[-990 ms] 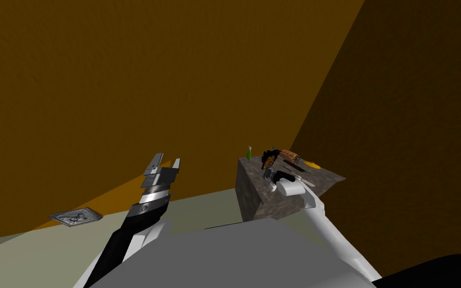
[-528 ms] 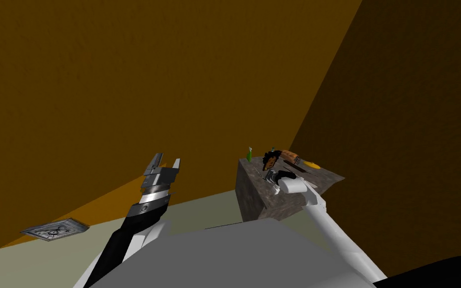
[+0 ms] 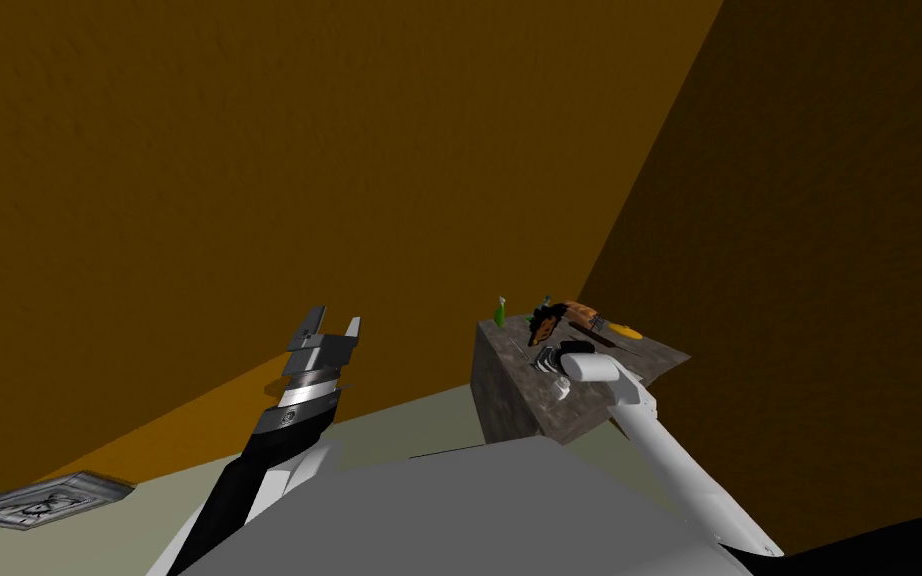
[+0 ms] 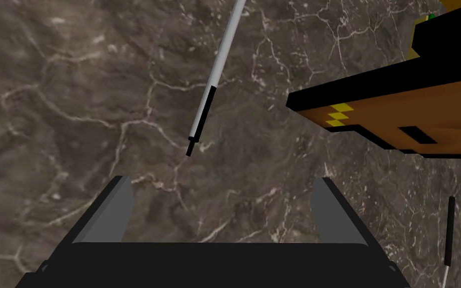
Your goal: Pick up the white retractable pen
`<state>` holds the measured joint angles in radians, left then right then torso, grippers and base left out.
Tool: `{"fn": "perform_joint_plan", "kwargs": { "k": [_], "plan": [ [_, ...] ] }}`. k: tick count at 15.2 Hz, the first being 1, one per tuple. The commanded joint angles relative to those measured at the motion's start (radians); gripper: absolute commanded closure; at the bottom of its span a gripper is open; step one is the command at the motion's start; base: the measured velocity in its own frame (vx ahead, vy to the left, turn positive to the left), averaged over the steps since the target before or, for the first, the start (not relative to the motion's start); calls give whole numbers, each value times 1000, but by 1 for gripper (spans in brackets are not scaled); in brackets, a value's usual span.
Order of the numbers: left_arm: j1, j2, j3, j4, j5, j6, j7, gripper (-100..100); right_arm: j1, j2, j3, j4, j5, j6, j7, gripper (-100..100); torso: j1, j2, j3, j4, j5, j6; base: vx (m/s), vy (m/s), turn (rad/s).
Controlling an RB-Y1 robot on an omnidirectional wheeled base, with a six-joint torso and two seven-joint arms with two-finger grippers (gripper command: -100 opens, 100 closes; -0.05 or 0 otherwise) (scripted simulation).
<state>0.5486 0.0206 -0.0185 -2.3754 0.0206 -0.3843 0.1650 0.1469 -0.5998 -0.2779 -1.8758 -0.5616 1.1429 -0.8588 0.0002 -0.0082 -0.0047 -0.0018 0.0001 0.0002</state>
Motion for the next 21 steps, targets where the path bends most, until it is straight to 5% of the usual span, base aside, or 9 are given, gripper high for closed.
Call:
{"fn": "perform_joint_plan", "kwargs": {
  "k": [1,16,21],
  "plan": [
    [0,0,0,0,0,0,0,0,-3,-5,-7,7,-13,44,-14,-100,0,0,0,0,0,0,82,25,-31],
    [0,0,0,0,0,0,0,0,-47,-53,-87,132,-191,343,-179,-100,0,0,0,0,0,0,98,26,-60],
    [0,0,0,0,0,0,0,0,-56,-60,-104,159,-229,405,-213,-100,-1,0,0,0,0,0,89,16,-53]
  ]
}}
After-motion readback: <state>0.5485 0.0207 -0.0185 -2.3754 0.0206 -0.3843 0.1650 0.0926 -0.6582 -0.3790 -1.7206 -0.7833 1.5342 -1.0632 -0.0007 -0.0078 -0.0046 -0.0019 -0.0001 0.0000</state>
